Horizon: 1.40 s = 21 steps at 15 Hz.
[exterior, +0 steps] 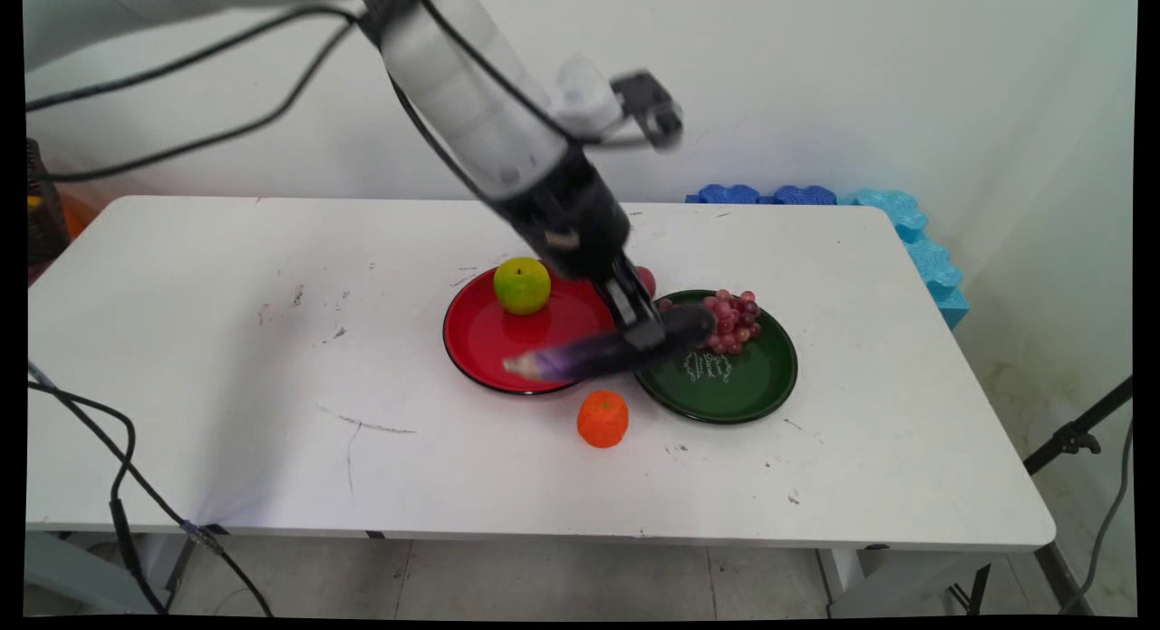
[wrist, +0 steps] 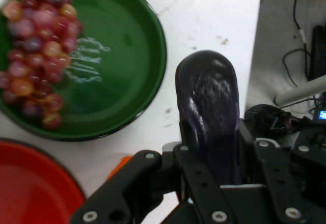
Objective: Place the picked object on the table
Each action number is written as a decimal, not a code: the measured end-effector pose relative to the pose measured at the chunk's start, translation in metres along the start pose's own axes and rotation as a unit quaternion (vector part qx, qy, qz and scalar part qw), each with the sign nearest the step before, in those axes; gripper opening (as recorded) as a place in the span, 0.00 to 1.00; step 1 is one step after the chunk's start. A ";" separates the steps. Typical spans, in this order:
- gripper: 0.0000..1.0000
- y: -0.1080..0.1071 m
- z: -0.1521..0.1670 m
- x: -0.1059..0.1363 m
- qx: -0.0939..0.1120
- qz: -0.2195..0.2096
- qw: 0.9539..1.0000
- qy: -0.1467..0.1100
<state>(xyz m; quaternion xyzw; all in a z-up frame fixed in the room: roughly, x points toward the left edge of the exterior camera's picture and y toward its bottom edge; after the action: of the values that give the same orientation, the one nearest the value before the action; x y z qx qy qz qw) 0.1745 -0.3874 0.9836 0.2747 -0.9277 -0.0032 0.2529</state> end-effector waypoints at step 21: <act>0.00 0.027 0.142 -0.066 0.008 0.051 0.999 -0.012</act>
<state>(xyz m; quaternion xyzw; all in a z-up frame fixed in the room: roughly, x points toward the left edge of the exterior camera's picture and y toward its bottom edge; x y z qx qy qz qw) 0.1411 -0.3494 0.8329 0.2290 -0.9434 0.0142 0.2396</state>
